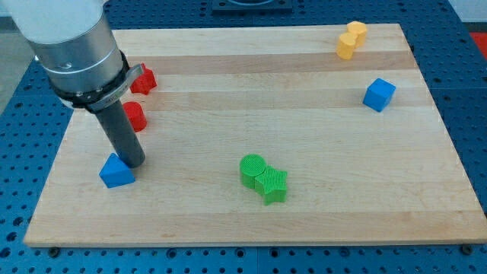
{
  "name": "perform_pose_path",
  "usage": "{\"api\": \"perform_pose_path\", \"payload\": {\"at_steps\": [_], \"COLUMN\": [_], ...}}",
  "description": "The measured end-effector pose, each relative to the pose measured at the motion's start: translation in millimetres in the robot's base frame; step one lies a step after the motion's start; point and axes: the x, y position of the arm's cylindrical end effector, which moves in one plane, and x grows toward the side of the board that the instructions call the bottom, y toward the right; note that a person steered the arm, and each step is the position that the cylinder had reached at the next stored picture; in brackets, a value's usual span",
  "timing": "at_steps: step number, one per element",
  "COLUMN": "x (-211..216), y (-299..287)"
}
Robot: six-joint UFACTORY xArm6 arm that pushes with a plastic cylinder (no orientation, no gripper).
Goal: Slide the triangle towards the bottom left of the board
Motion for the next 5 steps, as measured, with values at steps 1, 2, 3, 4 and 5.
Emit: {"api": "perform_pose_path", "payload": {"at_steps": [1, 2, 3, 4, 5], "x": [11.7, 18.3, 20.8, 18.6, -2.5], "y": [-1.0, -11.5, -25.2, -29.6, -7.2]}}
